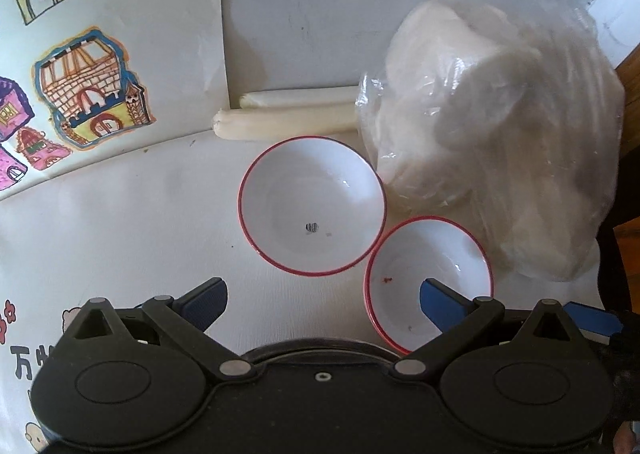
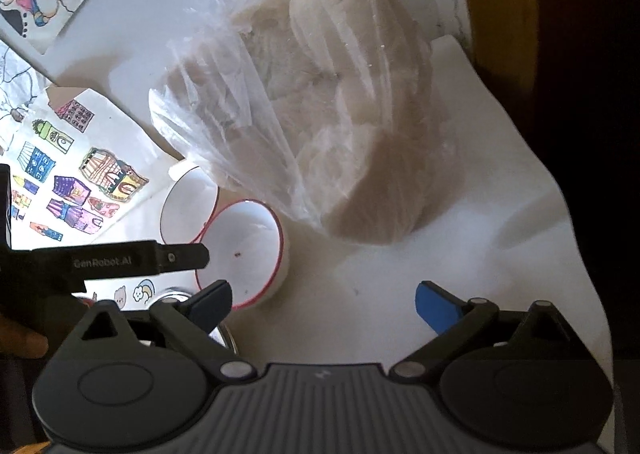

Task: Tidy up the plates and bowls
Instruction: 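Move both open tools to the red-rimmed white bowl, then close both tools on the rim of the red-rimmed white bowl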

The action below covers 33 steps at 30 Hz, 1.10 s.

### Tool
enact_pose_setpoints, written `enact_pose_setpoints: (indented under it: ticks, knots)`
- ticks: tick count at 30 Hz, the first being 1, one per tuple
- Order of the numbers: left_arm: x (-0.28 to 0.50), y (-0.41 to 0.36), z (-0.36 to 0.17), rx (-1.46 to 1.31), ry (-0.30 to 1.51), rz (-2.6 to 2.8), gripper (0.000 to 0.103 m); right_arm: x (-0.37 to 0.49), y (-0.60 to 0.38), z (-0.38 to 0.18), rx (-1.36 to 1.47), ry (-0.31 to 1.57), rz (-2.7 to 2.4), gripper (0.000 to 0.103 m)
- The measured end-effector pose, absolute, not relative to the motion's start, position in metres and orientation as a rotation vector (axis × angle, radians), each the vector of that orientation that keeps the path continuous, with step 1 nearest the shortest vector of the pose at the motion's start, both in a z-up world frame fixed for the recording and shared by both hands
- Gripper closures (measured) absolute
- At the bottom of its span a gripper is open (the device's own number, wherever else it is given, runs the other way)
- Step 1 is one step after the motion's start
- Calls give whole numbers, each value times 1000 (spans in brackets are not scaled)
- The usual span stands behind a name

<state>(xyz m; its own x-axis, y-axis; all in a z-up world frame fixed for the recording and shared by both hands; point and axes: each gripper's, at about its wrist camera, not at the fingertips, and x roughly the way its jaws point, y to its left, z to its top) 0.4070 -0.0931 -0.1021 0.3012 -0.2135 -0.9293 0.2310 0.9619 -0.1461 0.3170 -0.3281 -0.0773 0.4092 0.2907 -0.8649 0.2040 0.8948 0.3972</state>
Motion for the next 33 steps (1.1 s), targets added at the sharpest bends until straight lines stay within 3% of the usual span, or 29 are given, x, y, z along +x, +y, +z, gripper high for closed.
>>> enact_pose_setpoints:
  ticks: [12, 15, 17, 18, 26, 33]
  knots:
    - [411, -97, -112, -25, 1243, -284, 20, 343, -318, -100, 506, 1201, 82, 29]
    - [413, -97, -114, -64, 1258, -301, 33, 345, -315, -103, 514, 1209, 87, 39]
    - [412, -98, -116, -95, 1273, -319, 54, 346, -313, -104, 524, 1212, 88, 41]
    - [412, -97, -117, -104, 1281, -324, 58, 346, -312, -105, 526, 1213, 89, 43]
    - [412, -102, -126, -138, 1298, -338, 82, 348, -306, -108, 548, 1214, 118, 66]
    - [407, -104, -133, -152, 1309, -333, 92, 356, -304, -110, 566, 1225, 140, 80]
